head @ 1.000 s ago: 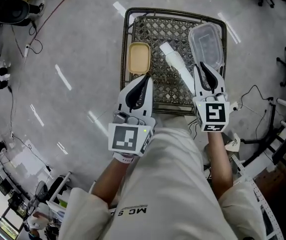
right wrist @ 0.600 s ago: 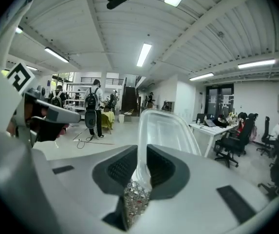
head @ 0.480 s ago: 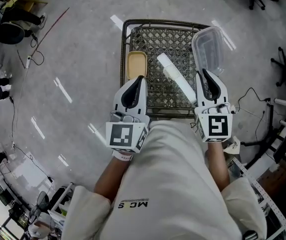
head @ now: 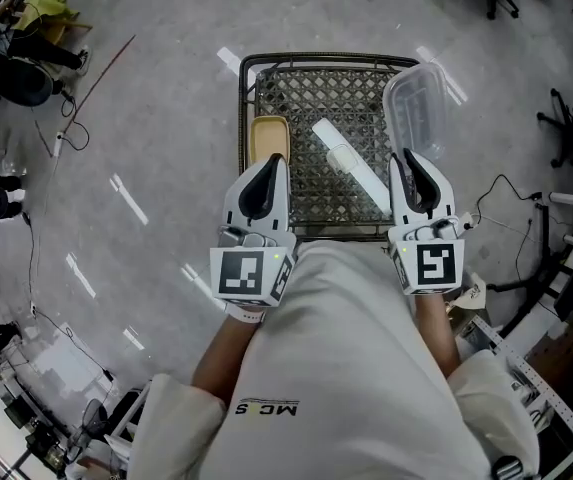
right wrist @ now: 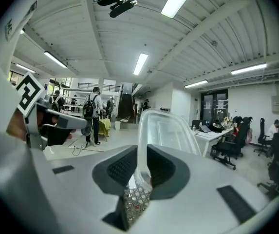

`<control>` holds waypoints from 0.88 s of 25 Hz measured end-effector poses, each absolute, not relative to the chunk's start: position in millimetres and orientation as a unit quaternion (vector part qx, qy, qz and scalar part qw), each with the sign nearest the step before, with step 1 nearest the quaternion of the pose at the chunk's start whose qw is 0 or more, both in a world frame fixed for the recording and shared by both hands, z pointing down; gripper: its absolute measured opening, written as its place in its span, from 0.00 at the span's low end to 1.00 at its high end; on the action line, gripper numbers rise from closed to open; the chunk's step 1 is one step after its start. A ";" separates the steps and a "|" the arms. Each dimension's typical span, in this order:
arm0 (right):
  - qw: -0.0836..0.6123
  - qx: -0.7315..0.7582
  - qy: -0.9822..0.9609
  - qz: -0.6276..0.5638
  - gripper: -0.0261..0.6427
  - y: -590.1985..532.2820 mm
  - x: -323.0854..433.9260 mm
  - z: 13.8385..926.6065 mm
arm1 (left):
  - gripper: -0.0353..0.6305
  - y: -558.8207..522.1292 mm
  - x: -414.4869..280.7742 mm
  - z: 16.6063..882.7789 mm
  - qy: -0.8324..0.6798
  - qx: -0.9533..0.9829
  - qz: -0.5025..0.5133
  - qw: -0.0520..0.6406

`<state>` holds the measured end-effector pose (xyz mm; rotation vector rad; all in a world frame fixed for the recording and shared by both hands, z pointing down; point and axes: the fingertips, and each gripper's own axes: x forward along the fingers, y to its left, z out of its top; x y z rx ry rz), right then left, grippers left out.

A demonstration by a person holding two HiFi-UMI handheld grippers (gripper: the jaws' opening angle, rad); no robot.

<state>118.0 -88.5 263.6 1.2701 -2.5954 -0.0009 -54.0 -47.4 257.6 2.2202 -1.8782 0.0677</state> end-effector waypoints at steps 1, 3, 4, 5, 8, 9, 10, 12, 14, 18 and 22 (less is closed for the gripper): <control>0.124 0.439 -0.890 0.002 0.15 -89.1 119.7 264.5 | 0.09 -47.6 -53.0 257.8 -0.641 0.759 0.023 0.115; 0.122 0.443 -0.888 0.004 0.15 -90.0 121.8 264.5 | 0.09 -48.2 -51.2 258.6 -0.639 0.761 0.025 0.115; 0.121 0.442 -0.889 0.002 0.15 -89.9 121.7 263.5 | 0.09 -48.1 -50.9 258.8 -0.638 0.761 0.026 0.115; 0.121 0.441 -0.889 0.001 0.15 -89.4 121.3 262.5 | 0.09 -47.4 -50.9 258.9 -0.637 0.762 0.026 0.116; 0.117 0.440 -0.890 0.002 0.15 -86.0 122.1 260.5 | 0.09 -43.7 -50.1 259.5 -0.635 0.763 0.028 0.118; 0.117 0.441 -0.890 0.001 0.15 -85.1 123.1 259.9 | 0.09 -42.8 -49.1 259.8 -0.634 0.764 0.027 0.119; 0.117 0.442 -0.889 0.000 0.15 -84.3 123.9 259.5 | 0.09 -42.2 -48.1 260.1 -0.633 0.764 0.027 0.119; 0.119 0.441 -0.889 -0.002 0.15 -82.9 124.1 259.8 | 0.09 -41.7 -46.3 261.5 -0.632 0.765 0.027 0.120; 0.121 0.439 -0.890 -0.003 0.15 -81.6 124.4 260.9 | 0.09 -41.8 -44.5 261.4 -0.631 0.766 0.026 0.120; 0.120 0.440 -0.890 -0.003 0.15 -77.8 128.1 261.1 | 0.09 -39.3 -41.2 260.4 -0.631 0.766 0.026 0.117; 0.119 0.441 -0.889 0.000 0.15 -76.0 130.8 262.0 | 0.09 -35.3 -41.4 261.1 -0.634 0.764 0.029 0.119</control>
